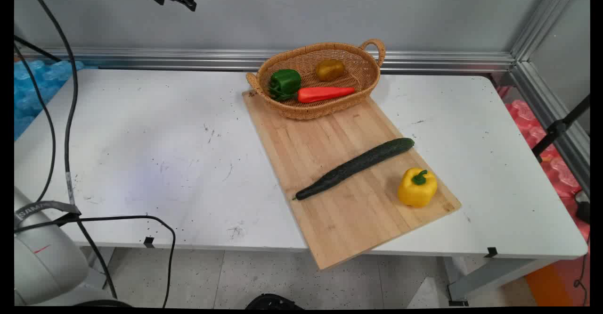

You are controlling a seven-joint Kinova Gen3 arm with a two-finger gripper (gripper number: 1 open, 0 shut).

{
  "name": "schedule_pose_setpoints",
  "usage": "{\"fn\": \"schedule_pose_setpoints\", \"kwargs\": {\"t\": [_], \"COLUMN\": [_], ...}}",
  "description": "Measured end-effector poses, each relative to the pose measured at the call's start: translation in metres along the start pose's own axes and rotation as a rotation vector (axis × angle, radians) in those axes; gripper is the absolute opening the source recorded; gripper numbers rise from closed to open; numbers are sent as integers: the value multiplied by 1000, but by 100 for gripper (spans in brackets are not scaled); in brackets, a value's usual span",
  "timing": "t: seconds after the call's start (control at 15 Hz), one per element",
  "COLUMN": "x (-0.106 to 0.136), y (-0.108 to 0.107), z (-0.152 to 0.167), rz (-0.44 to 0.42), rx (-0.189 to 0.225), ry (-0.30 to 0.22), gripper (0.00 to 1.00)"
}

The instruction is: Pick up the cucumber from the cutting board

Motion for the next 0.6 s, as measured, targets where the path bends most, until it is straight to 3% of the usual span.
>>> {"fn": "schedule_pose_setpoints", "kwargs": {"t": [0.2,0.6], "x": [-4,-18], "y": [7,50], "z": [-3,-18], "rz": [44,271], "rx": [-39,-211], "ry": [-12,-46], "gripper": [100,100]}}
